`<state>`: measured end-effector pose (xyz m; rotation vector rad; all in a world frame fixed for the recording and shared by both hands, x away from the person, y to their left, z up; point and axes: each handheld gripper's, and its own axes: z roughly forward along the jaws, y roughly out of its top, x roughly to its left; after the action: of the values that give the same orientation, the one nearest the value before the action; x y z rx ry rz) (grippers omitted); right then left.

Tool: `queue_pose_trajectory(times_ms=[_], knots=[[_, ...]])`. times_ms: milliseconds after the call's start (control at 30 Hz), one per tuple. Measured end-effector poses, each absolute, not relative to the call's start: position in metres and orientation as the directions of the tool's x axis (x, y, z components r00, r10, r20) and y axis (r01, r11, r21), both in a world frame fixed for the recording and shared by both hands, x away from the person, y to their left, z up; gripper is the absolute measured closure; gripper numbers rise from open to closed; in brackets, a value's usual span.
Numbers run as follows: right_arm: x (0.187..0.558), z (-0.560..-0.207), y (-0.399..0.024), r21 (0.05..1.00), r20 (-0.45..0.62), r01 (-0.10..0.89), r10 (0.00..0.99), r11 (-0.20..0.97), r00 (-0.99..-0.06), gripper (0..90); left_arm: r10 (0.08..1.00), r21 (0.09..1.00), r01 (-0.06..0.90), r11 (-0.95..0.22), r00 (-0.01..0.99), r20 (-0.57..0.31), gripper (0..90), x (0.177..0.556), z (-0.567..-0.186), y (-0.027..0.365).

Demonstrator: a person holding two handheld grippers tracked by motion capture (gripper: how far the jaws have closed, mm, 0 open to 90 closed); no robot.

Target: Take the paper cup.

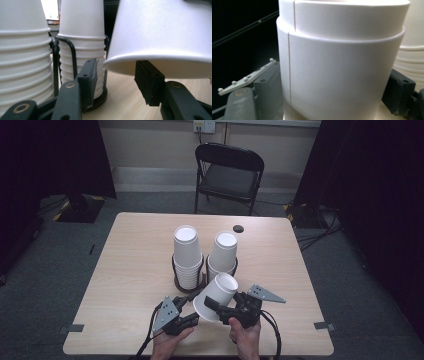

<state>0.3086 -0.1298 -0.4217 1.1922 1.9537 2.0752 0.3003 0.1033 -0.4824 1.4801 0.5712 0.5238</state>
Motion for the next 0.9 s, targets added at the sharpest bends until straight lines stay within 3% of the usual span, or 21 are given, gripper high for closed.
queue_pose_trajectory(times_ms=[467,667,900], knots=[[0.311,-0.425,-0.123,0.838,0.530,0.515,0.498,-0.181,-0.686,17.2,0.685,0.997,-0.059,0.050,0.729,0.009,57.7,0.299,-0.482,0.096],[0.312,-0.427,-0.120,0.827,0.542,0.537,0.491,-0.166,-0.682,16.5,0.705,0.996,-0.080,0.029,0.709,0.036,75.1,0.297,-0.481,0.099],[0.311,-0.428,-0.117,0.848,0.504,0.510,0.523,-0.145,-0.687,13.2,0.698,0.998,-0.053,0.041,0.716,0.009,79.1,0.297,-0.483,0.099]])
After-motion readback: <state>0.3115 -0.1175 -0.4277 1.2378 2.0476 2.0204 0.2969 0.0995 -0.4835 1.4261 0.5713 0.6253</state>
